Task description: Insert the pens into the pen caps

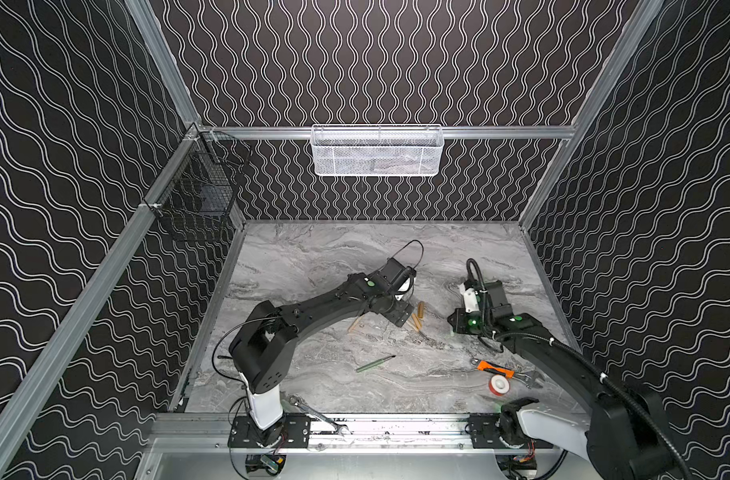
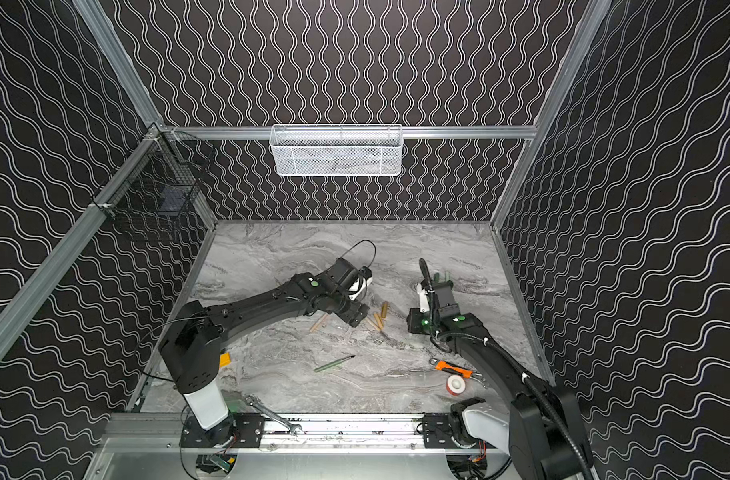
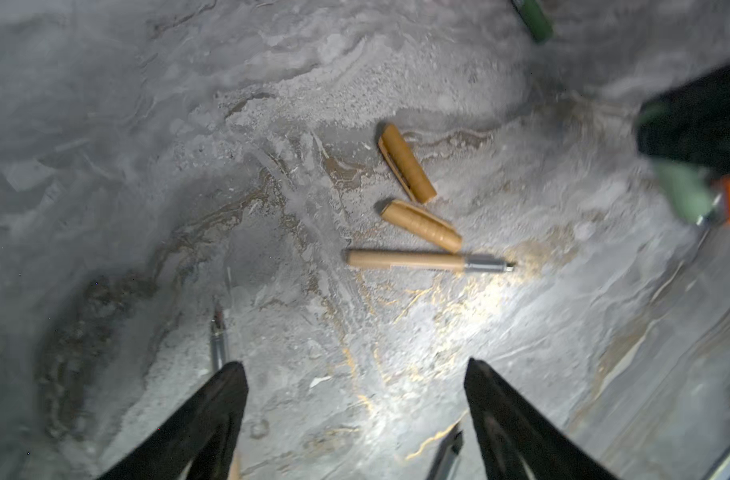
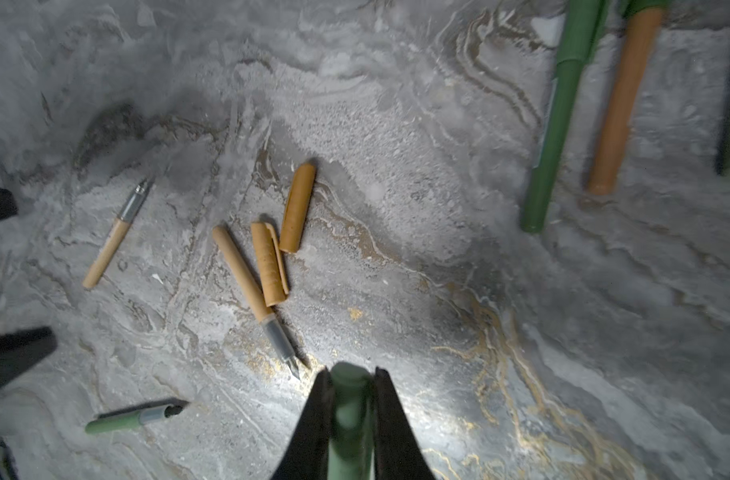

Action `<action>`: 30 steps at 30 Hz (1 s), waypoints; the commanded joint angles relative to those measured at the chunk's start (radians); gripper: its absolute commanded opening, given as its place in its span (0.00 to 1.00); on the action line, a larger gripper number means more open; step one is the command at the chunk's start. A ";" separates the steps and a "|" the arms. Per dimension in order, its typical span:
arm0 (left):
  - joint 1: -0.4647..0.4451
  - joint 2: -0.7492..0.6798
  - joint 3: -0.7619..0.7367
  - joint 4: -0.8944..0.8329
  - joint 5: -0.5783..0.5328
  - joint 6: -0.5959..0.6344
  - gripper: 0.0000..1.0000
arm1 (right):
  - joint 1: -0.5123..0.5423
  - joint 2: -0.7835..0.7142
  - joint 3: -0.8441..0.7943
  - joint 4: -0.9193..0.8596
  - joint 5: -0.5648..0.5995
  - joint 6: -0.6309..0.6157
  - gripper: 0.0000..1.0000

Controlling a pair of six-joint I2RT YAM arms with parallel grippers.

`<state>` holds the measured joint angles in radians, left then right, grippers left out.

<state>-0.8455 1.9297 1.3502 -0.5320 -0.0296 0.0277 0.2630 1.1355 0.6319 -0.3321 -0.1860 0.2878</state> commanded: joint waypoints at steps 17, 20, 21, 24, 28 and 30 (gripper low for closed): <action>-0.012 0.083 -0.098 0.168 0.343 1.097 0.73 | -0.058 -0.068 0.012 -0.037 -0.101 -0.031 0.16; -0.008 0.179 0.029 -0.009 0.374 1.150 0.56 | -0.058 -0.076 0.014 -0.046 -0.097 -0.032 0.16; -0.008 0.199 0.063 -0.065 0.377 1.162 0.53 | -0.059 -0.080 0.013 -0.048 -0.095 -0.032 0.16; -0.006 0.237 0.097 -0.085 0.378 1.168 0.50 | -0.058 -0.089 0.011 -0.049 -0.092 -0.030 0.16; -0.007 0.252 0.090 -0.052 0.348 1.158 0.50 | -0.059 -0.088 0.012 -0.050 -0.092 -0.031 0.16; -0.007 0.265 0.099 -0.050 0.333 1.146 0.49 | -0.059 -0.091 0.010 -0.049 -0.093 -0.032 0.16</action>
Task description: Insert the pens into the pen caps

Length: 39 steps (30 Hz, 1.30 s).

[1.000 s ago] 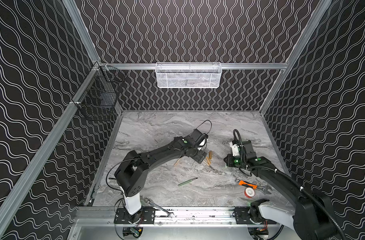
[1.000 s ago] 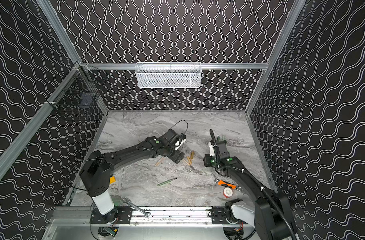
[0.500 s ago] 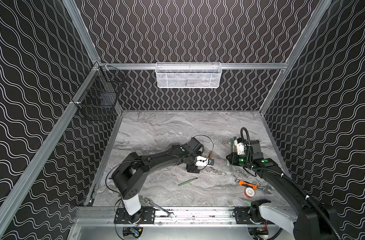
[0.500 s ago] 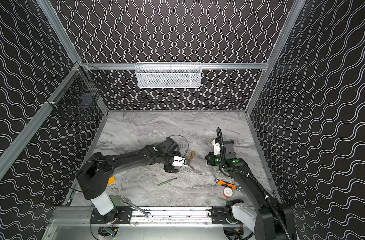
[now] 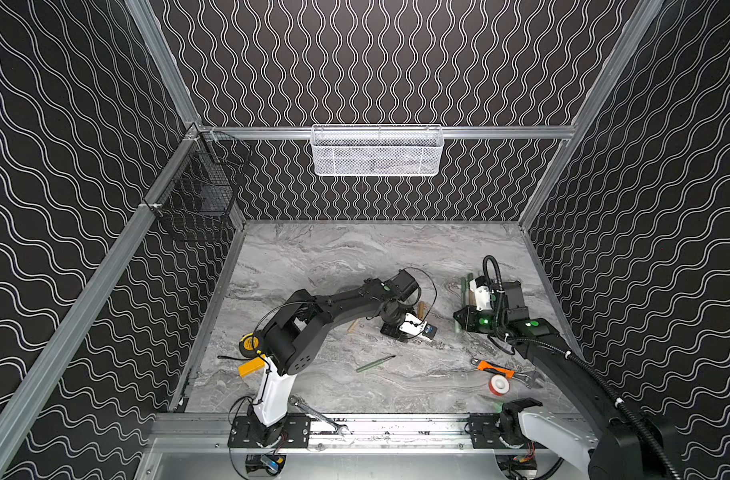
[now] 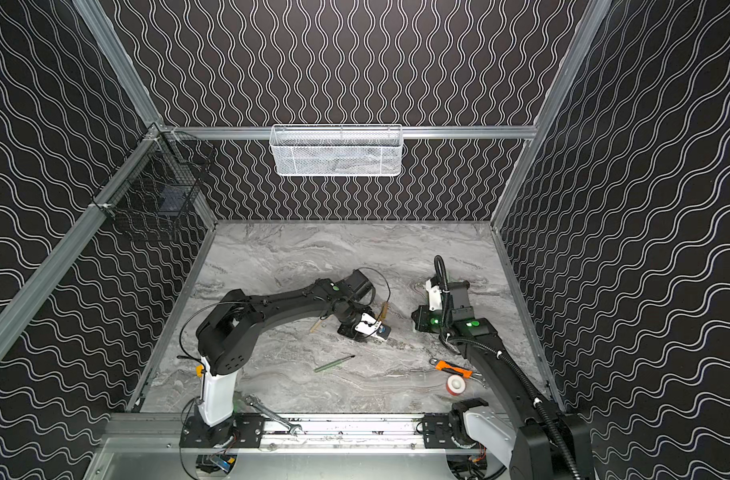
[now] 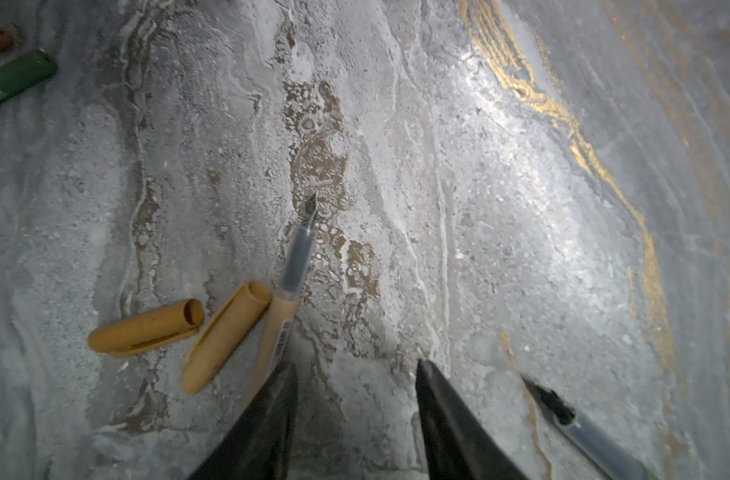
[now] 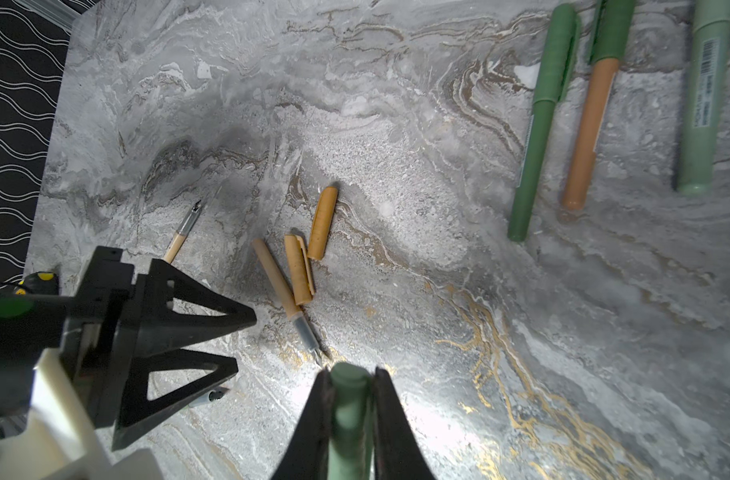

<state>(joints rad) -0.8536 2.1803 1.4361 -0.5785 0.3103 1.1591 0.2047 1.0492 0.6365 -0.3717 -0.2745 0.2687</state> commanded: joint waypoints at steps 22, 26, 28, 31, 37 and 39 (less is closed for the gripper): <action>0.014 0.049 0.056 0.046 -0.044 -0.035 0.47 | -0.001 -0.017 -0.005 -0.004 -0.015 -0.014 0.16; 0.014 0.074 0.079 0.033 -0.051 -0.035 0.46 | 0.000 -0.022 -0.007 -0.006 -0.012 -0.013 0.16; 0.018 0.091 0.092 0.016 -0.050 -0.035 0.45 | -0.001 -0.025 -0.007 -0.007 -0.009 -0.013 0.16; 0.022 0.118 0.113 -0.001 -0.061 -0.041 0.43 | -0.001 -0.030 -0.009 -0.007 -0.005 -0.011 0.16; 0.026 0.135 0.128 -0.026 -0.056 -0.033 0.39 | 0.000 -0.033 -0.011 -0.009 -0.005 -0.010 0.16; 0.026 0.129 0.131 -0.043 -0.051 -0.034 0.36 | 0.000 -0.032 -0.011 -0.007 -0.004 -0.010 0.16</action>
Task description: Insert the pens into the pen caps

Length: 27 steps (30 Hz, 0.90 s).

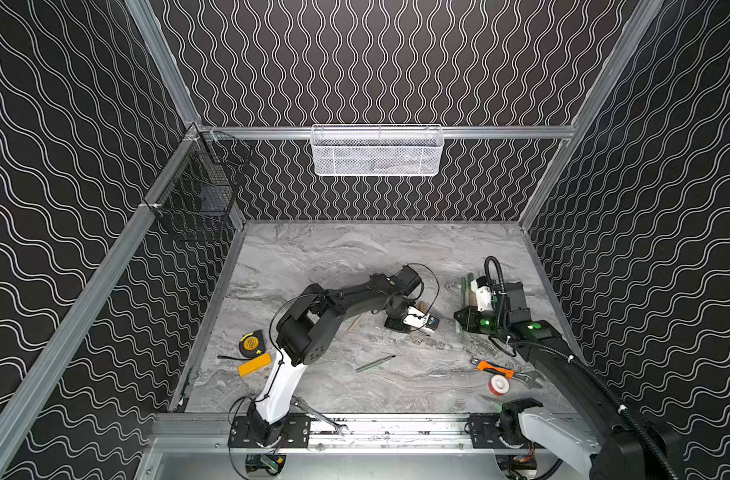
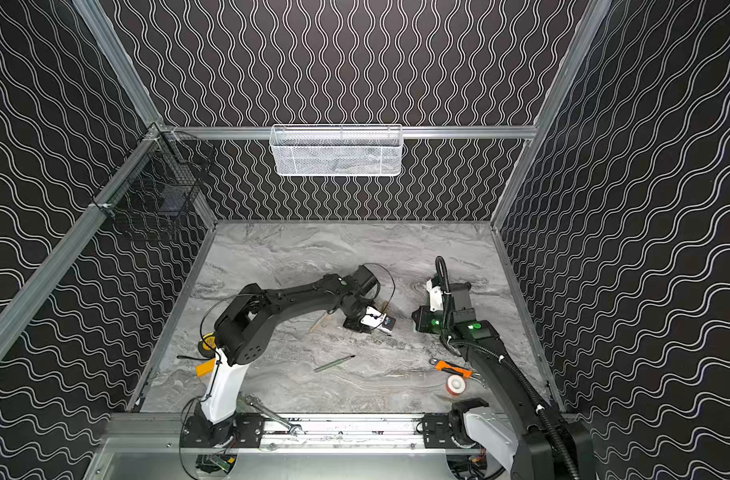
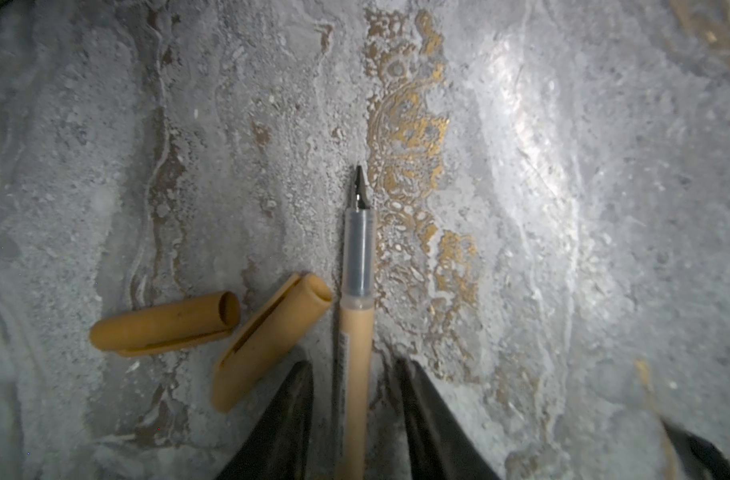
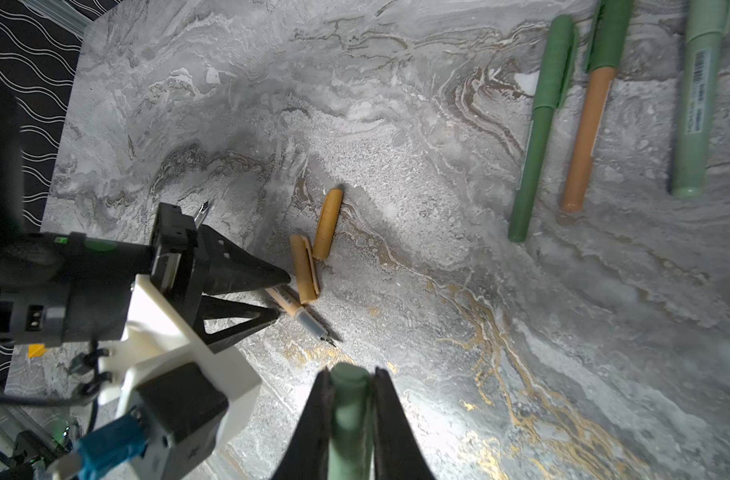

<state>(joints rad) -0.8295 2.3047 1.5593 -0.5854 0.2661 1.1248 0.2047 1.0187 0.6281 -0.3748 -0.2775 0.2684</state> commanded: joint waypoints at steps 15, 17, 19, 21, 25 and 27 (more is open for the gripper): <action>-0.068 -0.073 -0.142 -0.071 -0.022 -0.189 0.08 | -0.002 0.007 0.002 -0.006 0.019 -0.010 0.16; -0.075 -0.106 -0.169 -0.064 -0.007 -0.230 0.07 | -0.002 0.007 0.002 -0.006 0.020 -0.010 0.16; -0.081 -0.160 -0.202 -0.060 0.020 -0.276 0.04 | -0.002 0.002 0.001 -0.003 0.018 -0.011 0.16; -0.082 -0.225 -0.235 -0.062 0.068 -0.314 0.04 | -0.001 -0.001 0.001 0.000 0.017 -0.015 0.16; -0.076 -0.385 -0.314 -0.045 0.151 -0.412 0.05 | -0.002 -0.017 0.002 0.022 0.001 -0.027 0.17; -0.074 -0.448 -0.340 -0.057 0.191 -0.459 0.05 | -0.002 -0.028 0.007 0.039 -0.014 -0.032 0.17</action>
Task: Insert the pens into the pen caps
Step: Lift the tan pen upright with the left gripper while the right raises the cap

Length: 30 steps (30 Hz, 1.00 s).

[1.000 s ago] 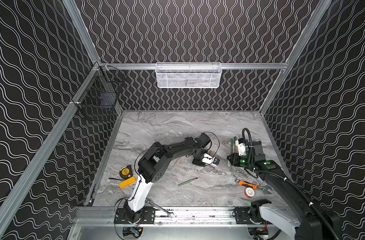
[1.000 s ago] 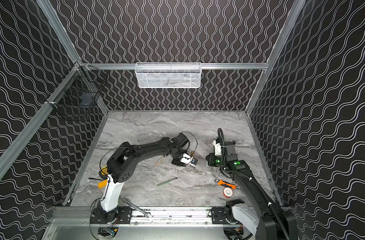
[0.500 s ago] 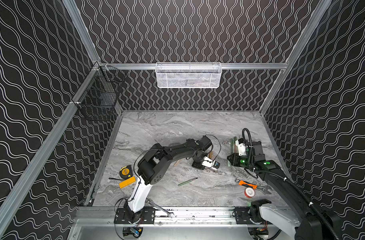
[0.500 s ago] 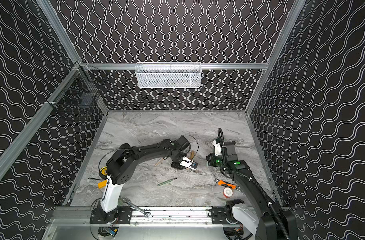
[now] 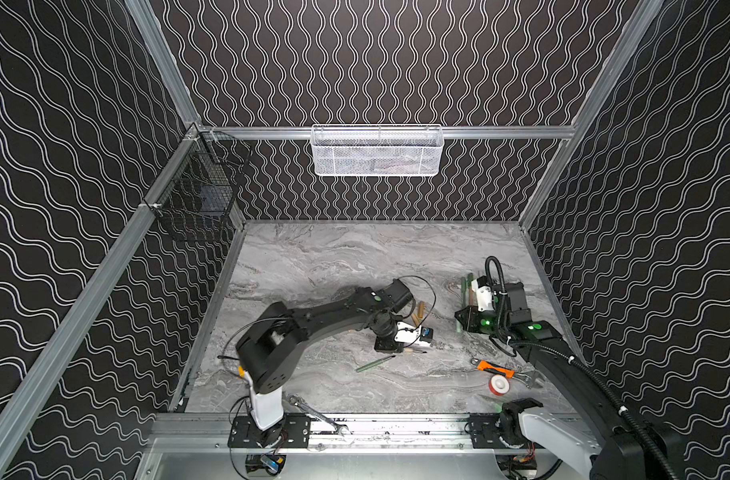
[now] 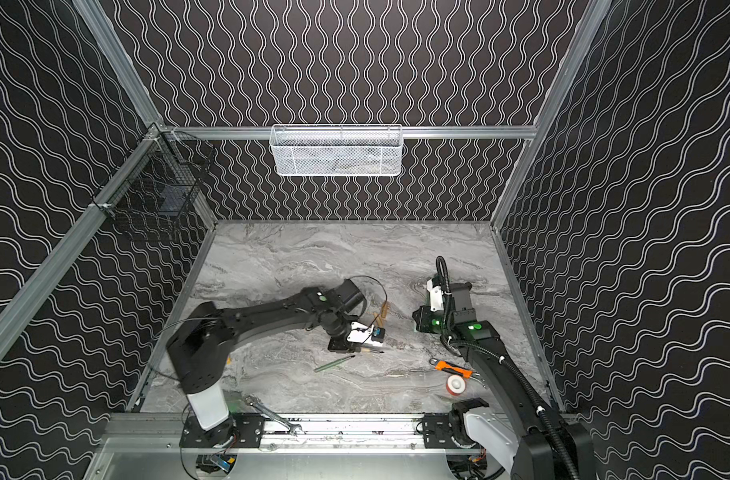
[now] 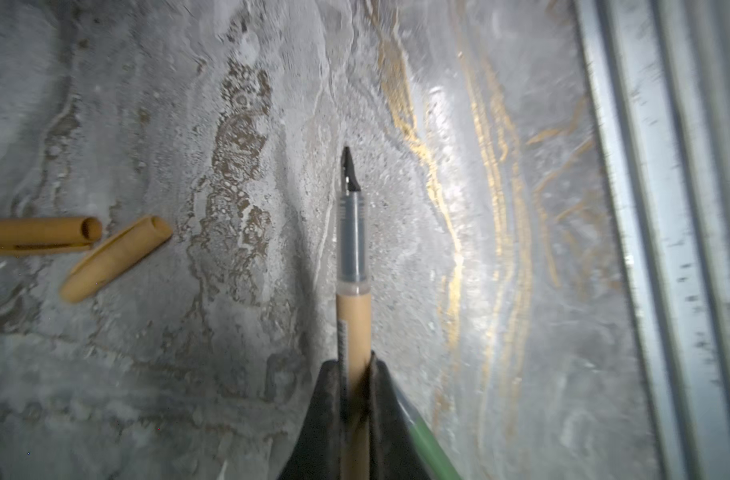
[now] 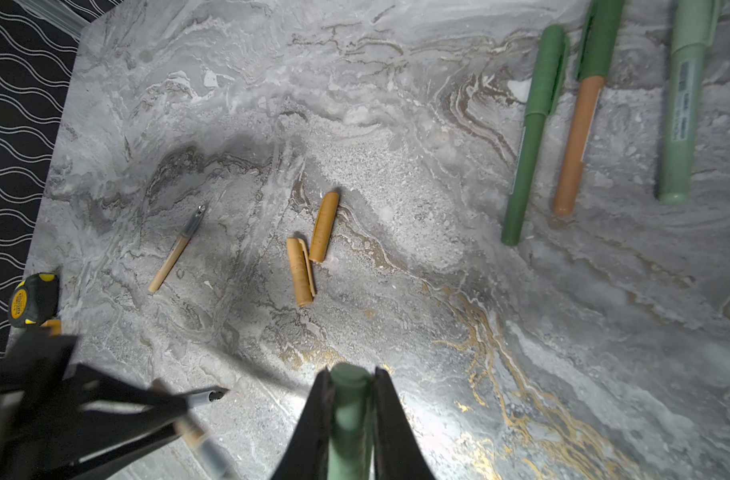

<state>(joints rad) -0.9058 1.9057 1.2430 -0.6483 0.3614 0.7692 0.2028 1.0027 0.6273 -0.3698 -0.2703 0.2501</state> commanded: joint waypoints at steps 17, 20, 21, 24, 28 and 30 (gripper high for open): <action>0.219 -0.402 -0.253 0.109 0.588 -0.619 0.01 | 0.121 0.087 0.141 0.377 -0.331 -0.007 0.17; 0.274 -0.444 -0.315 0.175 0.678 -0.681 0.01 | 0.186 0.108 0.146 0.474 -0.338 0.028 0.17; 0.288 -0.458 -0.340 0.209 0.711 -0.702 0.01 | 0.202 0.117 0.145 0.513 -0.336 0.048 0.17; 0.322 -0.495 -0.404 0.301 0.765 -0.777 0.01 | 0.256 0.137 0.145 0.595 -0.304 0.099 0.17; 0.327 -0.540 -0.443 0.403 0.794 -0.866 0.01 | 0.299 0.137 0.140 0.689 -0.240 0.153 0.16; 0.338 -0.558 -0.450 0.442 0.803 -0.889 0.01 | 0.306 0.141 0.132 0.751 -0.225 0.198 0.16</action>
<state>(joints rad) -0.5781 1.3624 0.8005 -0.3416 1.1046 -0.0364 0.5014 1.1408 0.7643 0.2276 -0.5449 0.3660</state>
